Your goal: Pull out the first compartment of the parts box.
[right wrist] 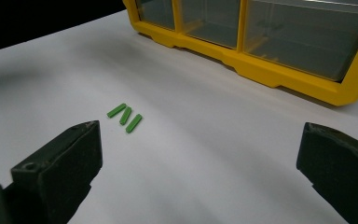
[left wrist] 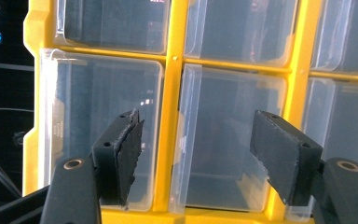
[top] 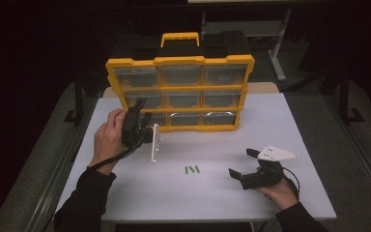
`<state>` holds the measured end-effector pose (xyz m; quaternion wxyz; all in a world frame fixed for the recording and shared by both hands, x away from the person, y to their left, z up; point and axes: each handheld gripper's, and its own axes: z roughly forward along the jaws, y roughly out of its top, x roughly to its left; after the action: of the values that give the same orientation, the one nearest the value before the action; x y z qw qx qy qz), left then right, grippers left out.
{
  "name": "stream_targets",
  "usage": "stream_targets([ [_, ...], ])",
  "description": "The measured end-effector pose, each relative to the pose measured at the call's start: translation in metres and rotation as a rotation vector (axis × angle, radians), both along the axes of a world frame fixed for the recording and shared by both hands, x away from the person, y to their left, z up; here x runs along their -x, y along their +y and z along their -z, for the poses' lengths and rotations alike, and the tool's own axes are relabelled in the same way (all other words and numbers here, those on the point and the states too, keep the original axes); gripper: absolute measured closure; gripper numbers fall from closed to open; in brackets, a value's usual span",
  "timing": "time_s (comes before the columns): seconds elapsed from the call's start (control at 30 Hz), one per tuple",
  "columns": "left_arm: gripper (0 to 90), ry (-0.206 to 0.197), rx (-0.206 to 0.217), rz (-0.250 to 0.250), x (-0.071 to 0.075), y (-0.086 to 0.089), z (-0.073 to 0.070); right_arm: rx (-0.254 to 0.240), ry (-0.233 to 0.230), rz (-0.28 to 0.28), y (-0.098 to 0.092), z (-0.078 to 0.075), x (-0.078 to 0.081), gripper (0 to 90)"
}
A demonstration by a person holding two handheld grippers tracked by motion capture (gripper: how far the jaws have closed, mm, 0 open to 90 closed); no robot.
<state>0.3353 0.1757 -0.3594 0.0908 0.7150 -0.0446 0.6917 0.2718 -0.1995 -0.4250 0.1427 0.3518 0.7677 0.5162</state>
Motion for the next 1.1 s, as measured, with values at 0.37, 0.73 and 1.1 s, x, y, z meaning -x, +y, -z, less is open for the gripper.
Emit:
stream_targets([
  [0.37, 37.7, -0.05, 0.026, -0.023, -0.002, 0.002, -0.009, 0.004, -0.002, -0.002, 0.0, 0.001, -0.001, 0.0],
  [0.73, 37.5, -0.107, -0.006, -0.024, -0.003, 0.001, -0.019, 0.003, 0.0, -0.001, 0.0, 0.001, -0.001, 0.0],
  [1.1, 37.4, -0.136, -0.001, -0.038, -0.007, 0.001, -0.029, -0.001, 0.002, 0.003, -0.001, 0.001, 0.0, 0.0],
])
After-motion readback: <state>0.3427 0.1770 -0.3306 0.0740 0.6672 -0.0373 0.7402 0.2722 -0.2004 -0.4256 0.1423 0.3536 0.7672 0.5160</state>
